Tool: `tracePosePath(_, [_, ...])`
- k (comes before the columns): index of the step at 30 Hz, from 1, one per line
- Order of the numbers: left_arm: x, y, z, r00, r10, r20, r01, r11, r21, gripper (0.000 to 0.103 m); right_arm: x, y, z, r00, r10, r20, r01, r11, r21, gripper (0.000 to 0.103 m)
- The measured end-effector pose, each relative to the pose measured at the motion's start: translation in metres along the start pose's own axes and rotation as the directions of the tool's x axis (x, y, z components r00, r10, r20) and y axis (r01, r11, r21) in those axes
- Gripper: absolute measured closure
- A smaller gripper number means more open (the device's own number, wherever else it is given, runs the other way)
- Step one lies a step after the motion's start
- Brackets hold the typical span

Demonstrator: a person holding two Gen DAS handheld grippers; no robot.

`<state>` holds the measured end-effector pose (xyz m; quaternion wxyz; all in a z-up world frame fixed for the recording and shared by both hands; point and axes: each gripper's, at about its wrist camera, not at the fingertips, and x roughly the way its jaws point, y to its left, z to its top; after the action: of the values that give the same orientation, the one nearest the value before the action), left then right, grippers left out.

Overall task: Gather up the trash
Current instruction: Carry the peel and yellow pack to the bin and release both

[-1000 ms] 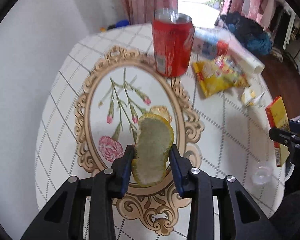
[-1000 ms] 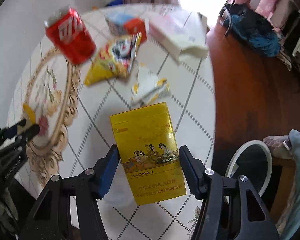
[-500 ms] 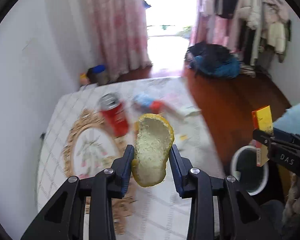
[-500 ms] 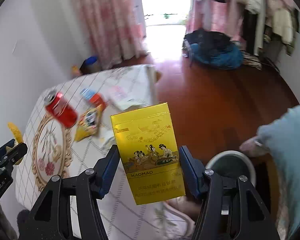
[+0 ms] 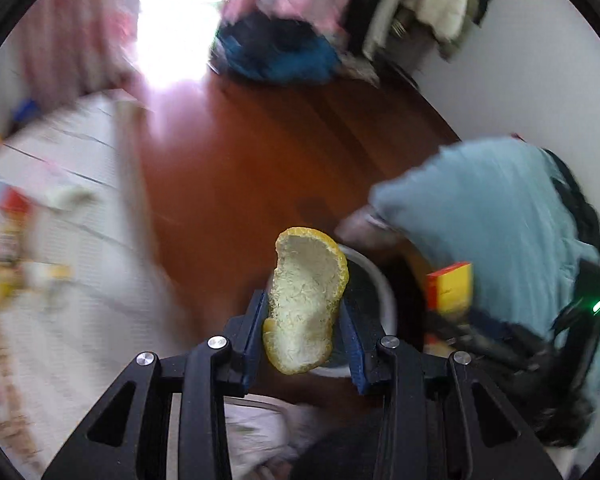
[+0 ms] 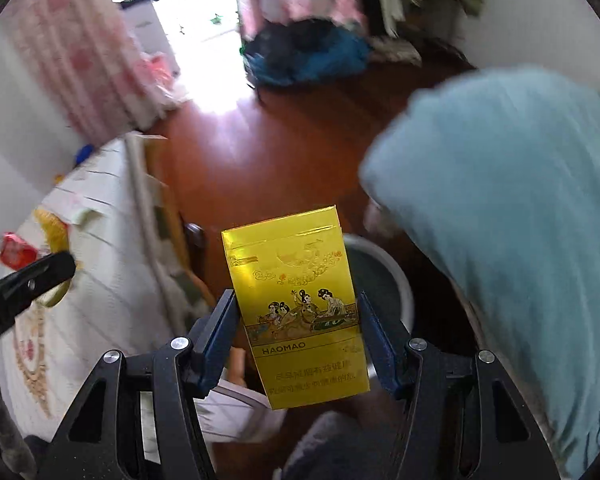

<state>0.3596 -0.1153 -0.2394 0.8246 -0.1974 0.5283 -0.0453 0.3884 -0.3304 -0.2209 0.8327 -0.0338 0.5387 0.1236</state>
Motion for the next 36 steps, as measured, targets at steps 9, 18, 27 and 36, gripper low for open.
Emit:
tracePosePath(9, [0.108, -0.017, 0.026, 0.96, -0.137, -0.243, 0.125, 0.99, -0.064, 0.069, 0.086, -0.062, -0.01, 0.992, -0.014, -0.127, 0.028, 0.994, 0.109, 0.041])
tracePosePath(18, [0.112, -0.009, 0.025, 0.956, -0.166, -0.241, 0.149, 0.985, -0.084, 0.012, 0.124, -0.076, -0.011, 0.987, -0.065, -0.147, 0.086, 0.986, 0.144, 0.026])
tracePosePath(27, [0.079, -0.005, 0.016, 0.989, 0.02, -0.147, -0.018, 1.0, 0.011, 0.003, 0.114, -0.064, -0.014, 0.983, -0.138, -0.12, 0.152, 0.981, 0.121, 0.002])
tracePosePath(36, [0.03, 0.0, -0.014, 0.984, 0.17, -0.047, -0.167, 0.984, 0.061, 0.003, 0.083, -0.048, -0.025, 0.983, -0.147, -0.109, 0.158, 0.982, 0.101, 0.002])
